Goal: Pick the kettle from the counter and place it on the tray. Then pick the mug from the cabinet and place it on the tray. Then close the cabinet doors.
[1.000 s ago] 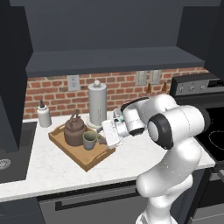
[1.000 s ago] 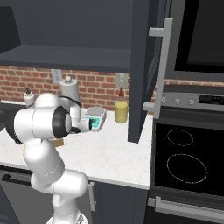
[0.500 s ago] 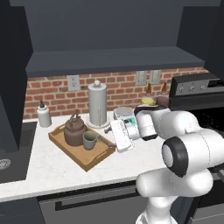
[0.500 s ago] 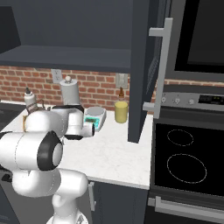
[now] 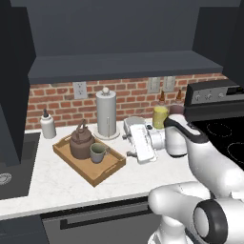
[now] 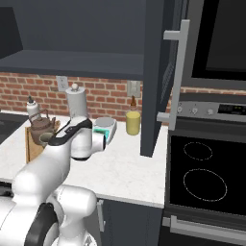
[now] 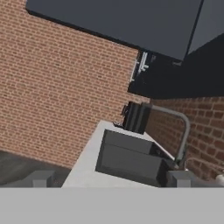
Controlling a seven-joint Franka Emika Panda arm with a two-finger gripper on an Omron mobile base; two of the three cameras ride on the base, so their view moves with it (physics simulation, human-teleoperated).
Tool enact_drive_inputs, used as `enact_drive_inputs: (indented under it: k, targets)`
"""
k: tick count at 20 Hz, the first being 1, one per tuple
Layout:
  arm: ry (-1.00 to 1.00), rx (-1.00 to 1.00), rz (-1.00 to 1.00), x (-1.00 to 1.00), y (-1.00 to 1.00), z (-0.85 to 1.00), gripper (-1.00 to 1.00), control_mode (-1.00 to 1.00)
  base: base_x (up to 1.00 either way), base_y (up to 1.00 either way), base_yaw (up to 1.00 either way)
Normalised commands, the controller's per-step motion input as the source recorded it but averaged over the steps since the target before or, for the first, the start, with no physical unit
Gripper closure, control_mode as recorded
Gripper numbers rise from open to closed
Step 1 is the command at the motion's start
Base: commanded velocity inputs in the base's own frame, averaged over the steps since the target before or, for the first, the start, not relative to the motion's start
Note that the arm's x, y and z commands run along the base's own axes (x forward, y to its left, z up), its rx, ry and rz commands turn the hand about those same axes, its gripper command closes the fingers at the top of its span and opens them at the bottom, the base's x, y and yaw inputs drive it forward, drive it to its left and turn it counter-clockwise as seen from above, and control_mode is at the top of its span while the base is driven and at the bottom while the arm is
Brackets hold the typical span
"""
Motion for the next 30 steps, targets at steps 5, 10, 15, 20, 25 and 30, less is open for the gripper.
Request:
enact_drive_inputs:
  k: [5, 10, 15, 20, 25, 30]
  targets:
    - [0.0, 0.0, -0.06, -0.28, -0.34, 0.75, -1.0, -1.0, 0.0, 0.0, 0.0]
    - [0.0, 0.0, -0.09, -0.27, -0.51, 0.42, -1.0, -1.0, 0.0, 0.0, 0.0]
    - [-0.08, 0.0, -0.07, -0.4, -0.59, -0.05, -1.0, -1.0, 0.0, 0.0, 0.0]
    - [-0.11, 0.0, -0.13, -0.43, -0.79, 0.07, -1.0, -1.0, 0.0, 0.0, 0.0]
    - [-0.09, 0.0, -0.15, -0.3, -0.8, 0.19, -1.0, -1.0, 0.0, 0.0, 0.0]
    - [-0.09, 0.0, -0.14, -0.17, -0.66, 0.06, -1.0, -1.0, 0.0, 0.0, 0.0]
